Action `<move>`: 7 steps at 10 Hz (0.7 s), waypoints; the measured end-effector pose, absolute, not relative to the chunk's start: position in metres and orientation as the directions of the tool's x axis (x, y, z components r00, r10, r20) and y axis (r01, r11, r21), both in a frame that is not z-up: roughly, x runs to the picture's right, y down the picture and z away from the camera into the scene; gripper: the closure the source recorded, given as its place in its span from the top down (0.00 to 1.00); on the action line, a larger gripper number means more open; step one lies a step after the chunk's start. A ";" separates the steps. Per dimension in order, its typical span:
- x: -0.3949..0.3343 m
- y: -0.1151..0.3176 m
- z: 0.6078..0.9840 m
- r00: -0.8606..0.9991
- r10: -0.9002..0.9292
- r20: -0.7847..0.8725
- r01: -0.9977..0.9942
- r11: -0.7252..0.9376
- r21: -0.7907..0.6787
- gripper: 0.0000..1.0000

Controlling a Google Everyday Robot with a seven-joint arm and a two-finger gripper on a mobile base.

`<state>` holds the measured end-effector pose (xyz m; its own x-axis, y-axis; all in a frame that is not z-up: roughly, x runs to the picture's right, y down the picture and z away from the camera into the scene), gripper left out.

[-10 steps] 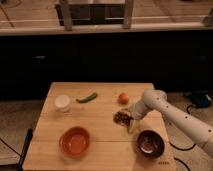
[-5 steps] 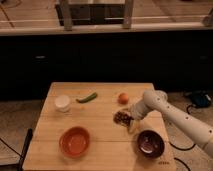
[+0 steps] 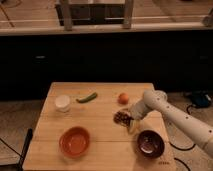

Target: Place grapes in red bowl

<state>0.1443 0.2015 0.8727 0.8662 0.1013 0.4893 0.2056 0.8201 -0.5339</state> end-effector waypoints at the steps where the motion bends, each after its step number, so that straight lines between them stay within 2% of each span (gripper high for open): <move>1: 0.144 0.201 0.873 0.866 0.101 0.489 0.206 0.820 -0.534 0.78; 3: 0.144 0.201 0.873 0.866 0.101 0.489 0.206 0.820 -0.534 0.56; 4: 0.144 0.201 0.873 0.866 0.102 0.489 0.205 0.820 -0.534 0.50; 6: 0.147 0.200 0.871 0.867 0.104 0.488 0.202 0.822 -0.533 0.26; 7: 0.147 0.199 0.870 0.866 0.103 0.489 0.203 0.821 -0.534 0.18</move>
<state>0.1467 0.1993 0.8699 0.8664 0.1033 0.4886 0.2031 0.8210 -0.5336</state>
